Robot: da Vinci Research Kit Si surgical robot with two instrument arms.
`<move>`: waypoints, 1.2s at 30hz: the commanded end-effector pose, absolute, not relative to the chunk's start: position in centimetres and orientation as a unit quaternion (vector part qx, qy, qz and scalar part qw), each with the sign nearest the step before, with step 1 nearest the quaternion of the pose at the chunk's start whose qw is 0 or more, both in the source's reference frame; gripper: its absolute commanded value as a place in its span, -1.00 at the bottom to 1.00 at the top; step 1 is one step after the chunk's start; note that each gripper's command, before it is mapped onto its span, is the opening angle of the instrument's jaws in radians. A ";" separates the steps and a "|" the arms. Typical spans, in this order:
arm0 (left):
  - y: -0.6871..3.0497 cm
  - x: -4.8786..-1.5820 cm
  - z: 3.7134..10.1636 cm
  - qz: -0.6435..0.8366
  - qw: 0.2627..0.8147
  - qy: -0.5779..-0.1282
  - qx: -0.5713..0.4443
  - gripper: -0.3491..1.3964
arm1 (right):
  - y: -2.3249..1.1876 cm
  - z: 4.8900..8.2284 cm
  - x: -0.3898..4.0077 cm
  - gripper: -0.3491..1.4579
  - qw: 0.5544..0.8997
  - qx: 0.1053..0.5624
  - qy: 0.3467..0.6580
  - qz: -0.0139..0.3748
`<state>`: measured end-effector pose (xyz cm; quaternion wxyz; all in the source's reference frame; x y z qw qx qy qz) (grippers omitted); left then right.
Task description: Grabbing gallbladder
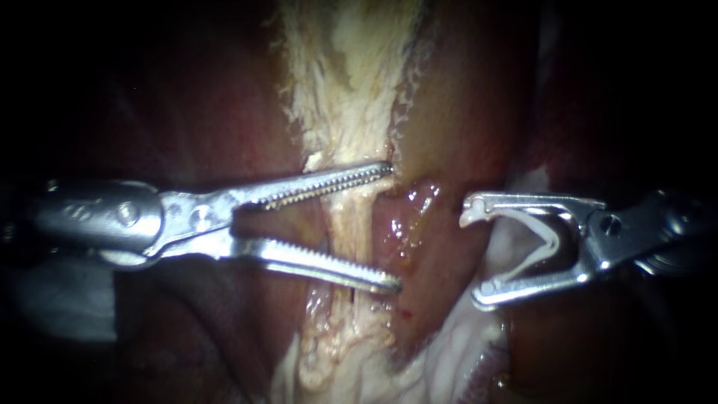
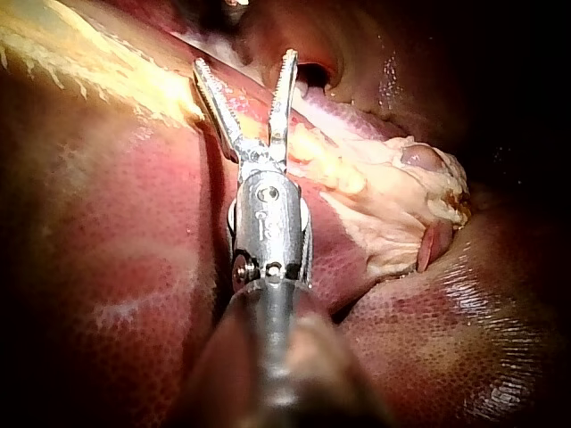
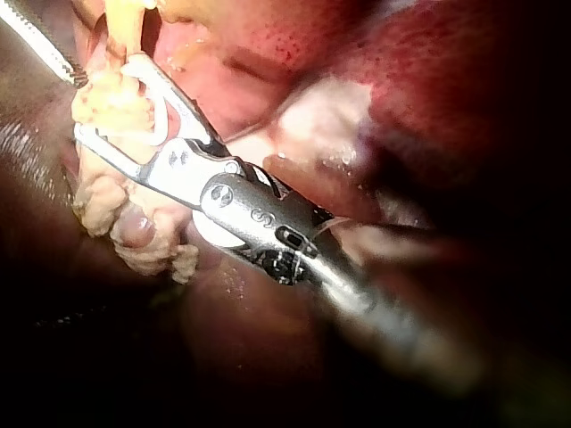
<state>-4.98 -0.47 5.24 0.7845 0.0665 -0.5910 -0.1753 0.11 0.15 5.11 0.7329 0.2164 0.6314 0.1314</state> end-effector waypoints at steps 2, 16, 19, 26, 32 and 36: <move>-0.47 -4.98 5.24 -0.175 0.785 -0.591 0.067 0.17 | 0.15 5.11 0.11 -0.01 0.733 0.217 0.631 0.131; -0.63 -5.02 5.01 -0.201 0.778 -0.589 0.086 0.19 | 0.15 5.11 0.11 -0.01 0.733 0.217 0.631 0.131; -0.72 -5.00 4.87 -0.222 0.772 -0.587 0.100 0.19 | 0.15 5.11 0.11 -0.01 0.733 0.217 0.631 0.131; -0.88 -4.63 4.61 -0.279 0.761 -0.575 0.108 0.15 | 0.16 5.11 0.11 -0.01 0.733 0.216 0.631 0.131; -0.86 -4.27 4.45 -0.320 0.764 -0.553 0.090 0.06 | 0.16 5.11 0.11 -0.01 0.733 0.216 0.631 0.131; -0.73 -4.15 4.38 -0.338 0.763 -0.545 0.080 0.06 | 0.16 5.11 0.11 -0.01 0.733 0.216 0.631 0.131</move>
